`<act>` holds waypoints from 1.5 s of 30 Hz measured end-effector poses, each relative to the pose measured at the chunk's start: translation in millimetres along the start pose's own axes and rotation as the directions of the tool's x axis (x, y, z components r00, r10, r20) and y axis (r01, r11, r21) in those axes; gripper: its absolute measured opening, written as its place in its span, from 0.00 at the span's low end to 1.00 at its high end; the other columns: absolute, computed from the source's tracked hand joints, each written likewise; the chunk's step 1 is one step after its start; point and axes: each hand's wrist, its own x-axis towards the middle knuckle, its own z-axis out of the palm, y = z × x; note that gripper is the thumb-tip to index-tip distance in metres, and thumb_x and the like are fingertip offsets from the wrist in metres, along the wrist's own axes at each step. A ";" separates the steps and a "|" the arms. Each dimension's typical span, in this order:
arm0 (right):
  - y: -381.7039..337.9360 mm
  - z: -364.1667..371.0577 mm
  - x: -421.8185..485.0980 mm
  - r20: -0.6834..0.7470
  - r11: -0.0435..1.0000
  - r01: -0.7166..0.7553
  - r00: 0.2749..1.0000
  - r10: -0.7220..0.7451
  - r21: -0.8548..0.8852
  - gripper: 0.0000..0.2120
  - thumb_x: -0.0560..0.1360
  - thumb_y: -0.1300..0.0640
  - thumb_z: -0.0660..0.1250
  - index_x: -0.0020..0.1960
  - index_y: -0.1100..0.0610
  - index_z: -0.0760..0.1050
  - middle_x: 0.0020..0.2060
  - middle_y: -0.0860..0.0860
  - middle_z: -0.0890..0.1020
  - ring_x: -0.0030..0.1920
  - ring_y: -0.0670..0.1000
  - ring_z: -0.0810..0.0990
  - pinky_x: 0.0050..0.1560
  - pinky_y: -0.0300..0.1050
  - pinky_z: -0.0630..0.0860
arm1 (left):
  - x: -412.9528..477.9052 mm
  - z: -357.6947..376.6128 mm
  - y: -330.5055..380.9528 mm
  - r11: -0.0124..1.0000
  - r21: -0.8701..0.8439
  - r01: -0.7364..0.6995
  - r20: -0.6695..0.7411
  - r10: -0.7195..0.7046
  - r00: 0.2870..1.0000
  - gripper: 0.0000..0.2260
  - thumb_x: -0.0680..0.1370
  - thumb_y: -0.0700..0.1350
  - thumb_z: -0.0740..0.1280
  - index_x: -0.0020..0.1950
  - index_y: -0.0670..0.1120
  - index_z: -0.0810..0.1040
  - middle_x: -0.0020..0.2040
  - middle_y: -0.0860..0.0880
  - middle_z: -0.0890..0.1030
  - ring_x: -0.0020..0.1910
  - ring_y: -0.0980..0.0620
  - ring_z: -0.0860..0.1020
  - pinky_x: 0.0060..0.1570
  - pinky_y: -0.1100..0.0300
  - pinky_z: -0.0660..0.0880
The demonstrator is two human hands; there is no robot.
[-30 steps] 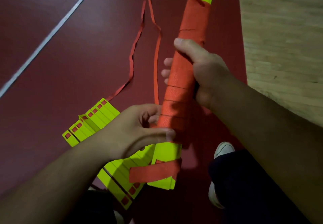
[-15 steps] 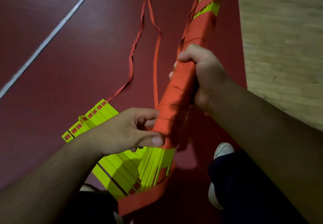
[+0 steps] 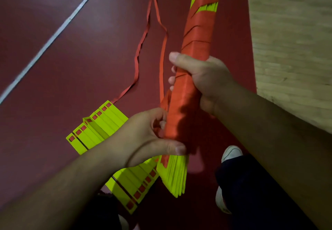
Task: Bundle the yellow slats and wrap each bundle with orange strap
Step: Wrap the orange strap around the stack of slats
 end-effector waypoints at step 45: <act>-1.6 8.5 0.7 0.144 0.908 -0.166 0.982 0.119 0.386 0.06 0.77 0.58 0.56 0.48 0.57 0.70 0.30 0.55 0.76 0.28 0.52 0.78 0.33 0.43 0.78 | -4.7 -43.9 4.5 0.970 -0.221 -0.103 0.067 0.120 0.990 0.23 0.63 0.58 0.79 0.42 0.45 0.74 0.31 0.55 0.72 0.25 0.64 0.67 0.25 0.73 0.64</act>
